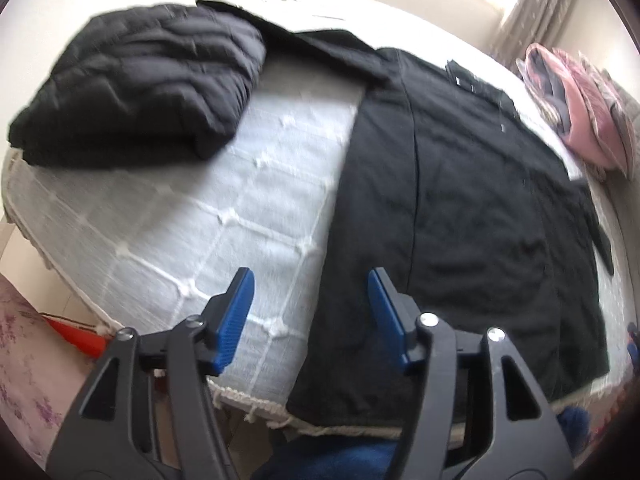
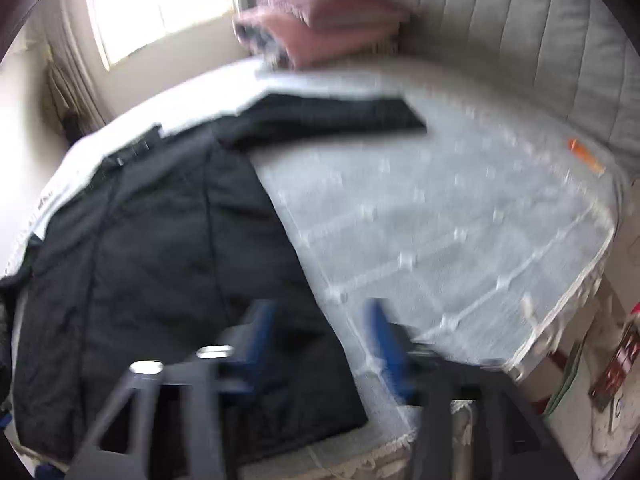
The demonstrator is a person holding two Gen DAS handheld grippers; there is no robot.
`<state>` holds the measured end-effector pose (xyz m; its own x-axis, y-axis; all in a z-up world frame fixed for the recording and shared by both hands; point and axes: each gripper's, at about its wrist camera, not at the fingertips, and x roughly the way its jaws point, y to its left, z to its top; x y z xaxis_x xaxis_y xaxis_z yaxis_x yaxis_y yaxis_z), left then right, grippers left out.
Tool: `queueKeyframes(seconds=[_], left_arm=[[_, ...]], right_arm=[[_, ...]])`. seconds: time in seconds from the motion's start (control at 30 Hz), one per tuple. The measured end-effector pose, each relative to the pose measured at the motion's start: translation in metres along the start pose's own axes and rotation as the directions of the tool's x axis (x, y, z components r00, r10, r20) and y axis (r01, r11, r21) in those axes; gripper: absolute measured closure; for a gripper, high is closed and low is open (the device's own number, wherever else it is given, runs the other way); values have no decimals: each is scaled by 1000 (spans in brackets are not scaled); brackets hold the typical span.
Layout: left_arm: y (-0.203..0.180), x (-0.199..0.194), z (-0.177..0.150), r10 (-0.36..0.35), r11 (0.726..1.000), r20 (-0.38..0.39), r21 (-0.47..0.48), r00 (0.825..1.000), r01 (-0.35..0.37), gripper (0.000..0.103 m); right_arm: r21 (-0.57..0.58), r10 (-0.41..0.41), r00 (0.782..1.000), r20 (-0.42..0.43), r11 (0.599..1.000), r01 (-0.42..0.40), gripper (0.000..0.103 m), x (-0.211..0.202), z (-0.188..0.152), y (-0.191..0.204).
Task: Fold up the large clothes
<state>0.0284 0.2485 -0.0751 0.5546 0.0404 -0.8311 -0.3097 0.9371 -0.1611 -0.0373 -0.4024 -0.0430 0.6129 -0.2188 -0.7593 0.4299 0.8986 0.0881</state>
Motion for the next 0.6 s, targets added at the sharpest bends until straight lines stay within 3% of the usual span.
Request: queueKeyframes(seconds=[0.1,0.23,0.37,0.5,0.6], left_arm=[[-15,-10,11,-30,999,48,-21,998,31,36],[-58,-16,21,-48,999,108,27,993,45,29],[-105,-12,29,-97,993,121,77,988,89,23],[-161,-1,44,-143,984,128,121,982,127,23],[-201,8,56,-173,978,123,139,977,156,23]], right_arm=[[-60,55,996,63,997,-52,18,-19,5,21],[-116,139,990,20,984,-136,18,-8,6,56],[-147,171,985,25,975,-166,18,0,1,80],[-186,192,977,90,967,-173,18,-8,10,106],[-194,211,967,140,964,-183,9,-10,25,115]])
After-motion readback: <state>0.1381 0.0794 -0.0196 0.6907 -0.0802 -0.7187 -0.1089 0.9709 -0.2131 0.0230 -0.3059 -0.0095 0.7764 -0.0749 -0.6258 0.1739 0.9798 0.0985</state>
